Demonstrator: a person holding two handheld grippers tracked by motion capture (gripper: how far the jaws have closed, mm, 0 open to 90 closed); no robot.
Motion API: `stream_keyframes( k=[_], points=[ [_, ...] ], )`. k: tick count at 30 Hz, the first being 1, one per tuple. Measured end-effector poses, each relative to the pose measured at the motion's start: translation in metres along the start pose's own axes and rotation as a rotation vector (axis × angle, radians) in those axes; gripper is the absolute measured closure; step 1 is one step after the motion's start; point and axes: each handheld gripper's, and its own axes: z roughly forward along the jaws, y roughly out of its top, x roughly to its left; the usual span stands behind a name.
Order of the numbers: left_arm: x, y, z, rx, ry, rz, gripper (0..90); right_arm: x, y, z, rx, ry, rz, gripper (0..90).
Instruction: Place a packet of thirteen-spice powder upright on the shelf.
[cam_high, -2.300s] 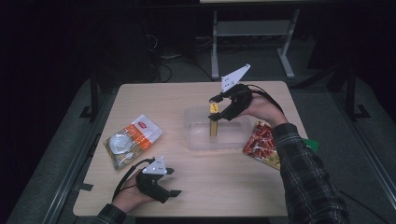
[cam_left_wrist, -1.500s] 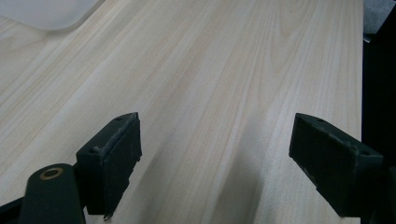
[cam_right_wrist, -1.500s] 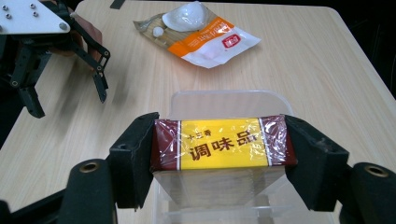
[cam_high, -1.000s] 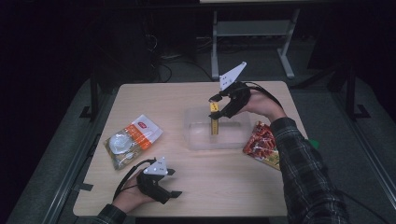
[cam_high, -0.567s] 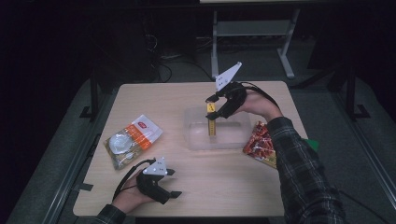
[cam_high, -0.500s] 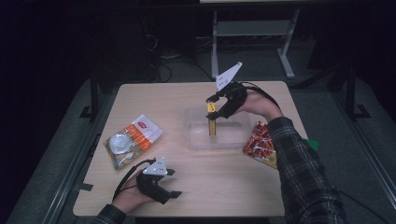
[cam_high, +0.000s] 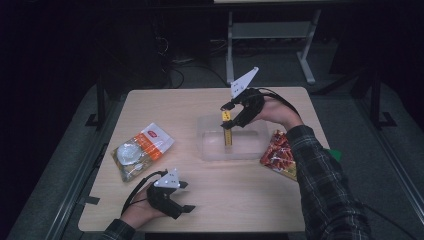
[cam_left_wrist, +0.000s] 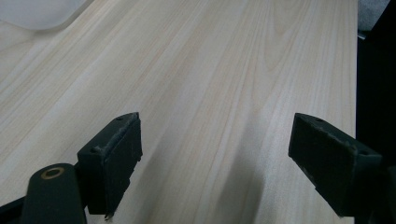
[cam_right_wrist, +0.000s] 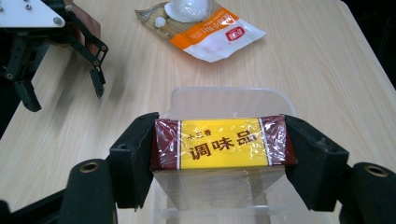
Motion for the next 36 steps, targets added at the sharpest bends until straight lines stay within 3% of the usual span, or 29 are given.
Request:
stream_keyframes(
  k=[6, 14, 29, 36],
  points=[
    [0.0, 0.0, 0.0, -0.001, -0.001, -0.001, 16.8, -0.001, 0.002, 0.005, -0.008, 0.002, 0.003, 31.5],
    [0.0, 0.0, -0.001, -0.004, -0.001, -0.003, 16.8, -0.002, 0.005, 0.014, 0.026, 0.002, -0.006, 31.6],
    [-0.001, 0.0, 0.002, 0.006, -0.009, 0.004, 16.8, -0.005, -0.015, 0.027, 0.072, 0.005, 0.01, 31.3],
    [-0.001, 0.001, 0.001, 0.005, -0.006, 0.003, 16.8, -0.006, -0.025, 0.035, 0.12, -0.006, 0.016, 31.0]
  ],
)
